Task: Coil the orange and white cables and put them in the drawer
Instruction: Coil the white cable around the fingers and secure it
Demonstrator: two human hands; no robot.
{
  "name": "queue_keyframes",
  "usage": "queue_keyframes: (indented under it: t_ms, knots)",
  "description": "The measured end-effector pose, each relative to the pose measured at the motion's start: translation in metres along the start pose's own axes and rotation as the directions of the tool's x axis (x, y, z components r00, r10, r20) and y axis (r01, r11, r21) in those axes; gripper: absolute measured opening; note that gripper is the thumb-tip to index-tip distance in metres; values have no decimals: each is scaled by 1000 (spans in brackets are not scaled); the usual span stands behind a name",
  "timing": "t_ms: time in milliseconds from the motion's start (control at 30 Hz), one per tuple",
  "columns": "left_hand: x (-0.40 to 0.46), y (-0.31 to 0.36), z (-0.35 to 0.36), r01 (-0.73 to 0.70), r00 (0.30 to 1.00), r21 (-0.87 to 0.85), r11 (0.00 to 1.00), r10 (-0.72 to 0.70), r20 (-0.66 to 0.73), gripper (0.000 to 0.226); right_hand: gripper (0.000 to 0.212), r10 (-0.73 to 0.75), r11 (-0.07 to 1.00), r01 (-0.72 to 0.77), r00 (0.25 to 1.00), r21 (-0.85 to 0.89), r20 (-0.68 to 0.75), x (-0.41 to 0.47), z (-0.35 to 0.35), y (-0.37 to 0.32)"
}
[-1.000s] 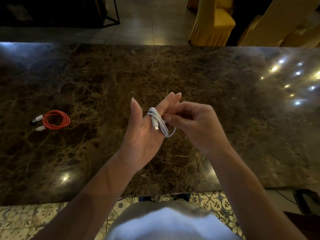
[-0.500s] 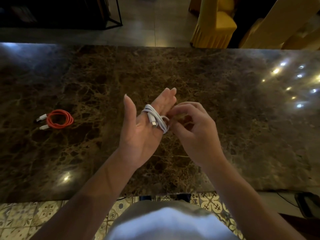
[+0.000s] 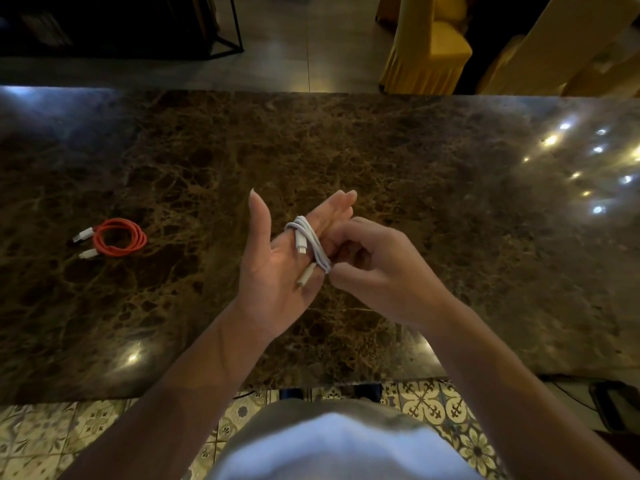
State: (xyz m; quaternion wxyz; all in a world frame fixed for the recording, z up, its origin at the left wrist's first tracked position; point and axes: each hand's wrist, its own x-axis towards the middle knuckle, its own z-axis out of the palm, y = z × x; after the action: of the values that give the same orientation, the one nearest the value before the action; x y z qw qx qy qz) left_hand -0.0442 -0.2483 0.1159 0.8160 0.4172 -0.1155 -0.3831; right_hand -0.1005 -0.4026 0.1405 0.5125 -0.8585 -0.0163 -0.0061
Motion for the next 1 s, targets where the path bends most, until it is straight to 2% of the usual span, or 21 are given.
queue_keyframes:
  t_ms: [67,133,267,367,433,533,633,700,767,833,900,933,1000]
  knots:
    - [2,0,-3,-9,999,-6,1000,9,-32,107,35,-93,995,92,995,-26,-41,-3,7,-1]
    - [4,0,-5,-10,999,-11,1000,10,-49,108,41,-202,972,188,975,-142,-88,-6,14,1]
    - [5,-1,-9,-24,993,20,1000,27,-115,107,29,-338,853,275,939,-444,-69,-5,17,6]
    - [5,-1,-11,-4,985,23,1000,8,-170,109,17,-405,752,291,912,-591,-66,-3,17,4]
    - [4,1,-8,-1,986,-24,1000,-3,-168,110,13,-479,702,345,876,-623,-54,-2,16,6]
    - [0,6,-2,16,994,-182,983,-35,-103,110,14,-574,668,468,819,-579,-1,-1,8,14]
    - [-2,3,-7,80,995,-323,943,-94,-27,111,13,-606,654,538,793,-532,58,-5,1,20]
    - [-1,0,-12,108,993,-378,920,-120,-10,110,16,-605,671,582,788,-459,115,-6,-3,24]
    - [-1,-2,-13,110,993,-411,905,-121,-2,108,17,-580,747,584,806,-317,118,-6,-6,27]
    - [-1,-4,-11,93,994,-427,900,-111,-19,106,15,-507,848,508,861,-154,49,-5,-5,31]
    - [1,-4,-7,72,992,-438,896,-112,-66,104,12,-365,928,366,931,73,-35,-5,2,32]
    - [2,-4,-5,63,988,-446,893,-117,-96,103,10,-281,931,291,957,221,-77,-6,7,31]
    - [4,-2,-1,38,982,-449,893,-116,-148,103,11,-110,837,161,986,523,-129,-7,16,31]
